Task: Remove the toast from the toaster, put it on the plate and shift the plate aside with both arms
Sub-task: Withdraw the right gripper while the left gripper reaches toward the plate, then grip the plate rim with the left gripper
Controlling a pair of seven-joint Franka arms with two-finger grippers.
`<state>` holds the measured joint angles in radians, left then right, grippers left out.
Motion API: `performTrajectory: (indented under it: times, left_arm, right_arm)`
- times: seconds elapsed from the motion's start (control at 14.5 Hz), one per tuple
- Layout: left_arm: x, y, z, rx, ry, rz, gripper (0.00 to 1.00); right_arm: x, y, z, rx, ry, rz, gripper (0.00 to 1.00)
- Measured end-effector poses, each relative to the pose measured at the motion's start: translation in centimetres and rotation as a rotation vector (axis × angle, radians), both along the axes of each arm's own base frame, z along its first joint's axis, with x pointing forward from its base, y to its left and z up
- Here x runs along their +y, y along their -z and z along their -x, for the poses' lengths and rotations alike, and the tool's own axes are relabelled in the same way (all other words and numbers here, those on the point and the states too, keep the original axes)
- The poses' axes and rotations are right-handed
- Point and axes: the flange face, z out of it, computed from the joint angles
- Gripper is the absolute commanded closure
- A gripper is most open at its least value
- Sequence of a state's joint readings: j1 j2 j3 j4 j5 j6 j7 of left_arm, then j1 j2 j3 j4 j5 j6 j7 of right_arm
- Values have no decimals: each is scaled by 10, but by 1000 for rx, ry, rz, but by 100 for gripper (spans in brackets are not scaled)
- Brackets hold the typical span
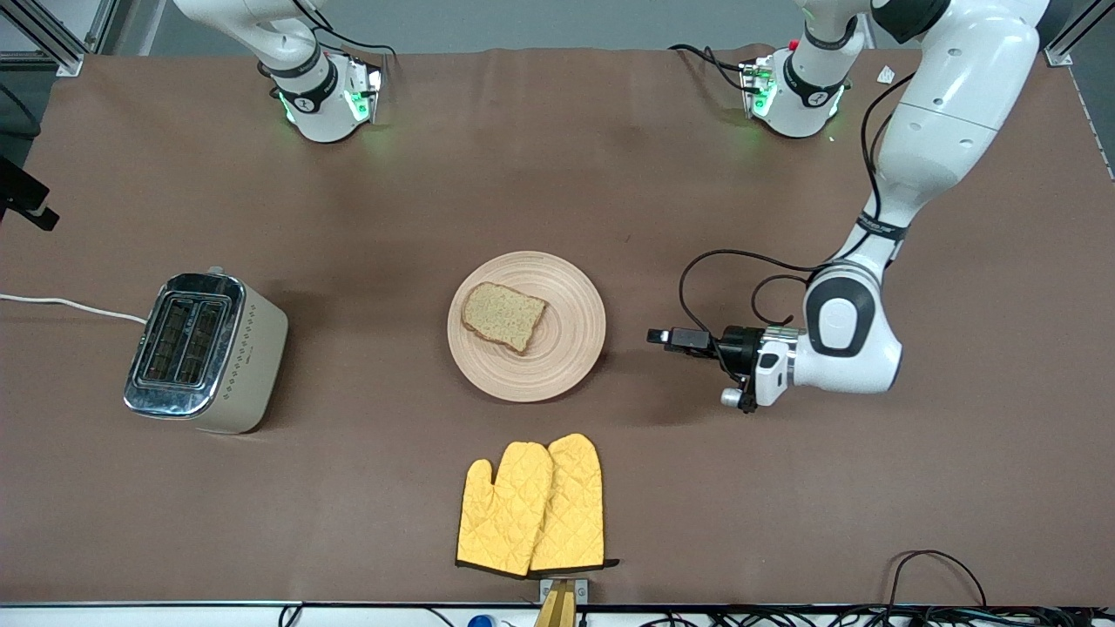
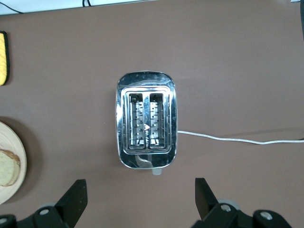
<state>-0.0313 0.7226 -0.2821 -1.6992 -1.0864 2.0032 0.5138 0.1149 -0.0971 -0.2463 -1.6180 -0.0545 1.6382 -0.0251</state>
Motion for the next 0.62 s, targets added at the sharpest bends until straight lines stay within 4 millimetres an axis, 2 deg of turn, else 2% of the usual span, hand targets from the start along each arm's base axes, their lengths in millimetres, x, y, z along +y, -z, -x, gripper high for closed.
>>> performTrajectory:
  times: [0.28,0.62]
  left_arm:
    - [-22,33,27,-20,-7,7,14]
    - [-27,58,39,-18,10,23,24]
  right_arm:
    - [2,5,-2,22,-39,3,0]
    - [13,4,-3,25,-74,7,0]
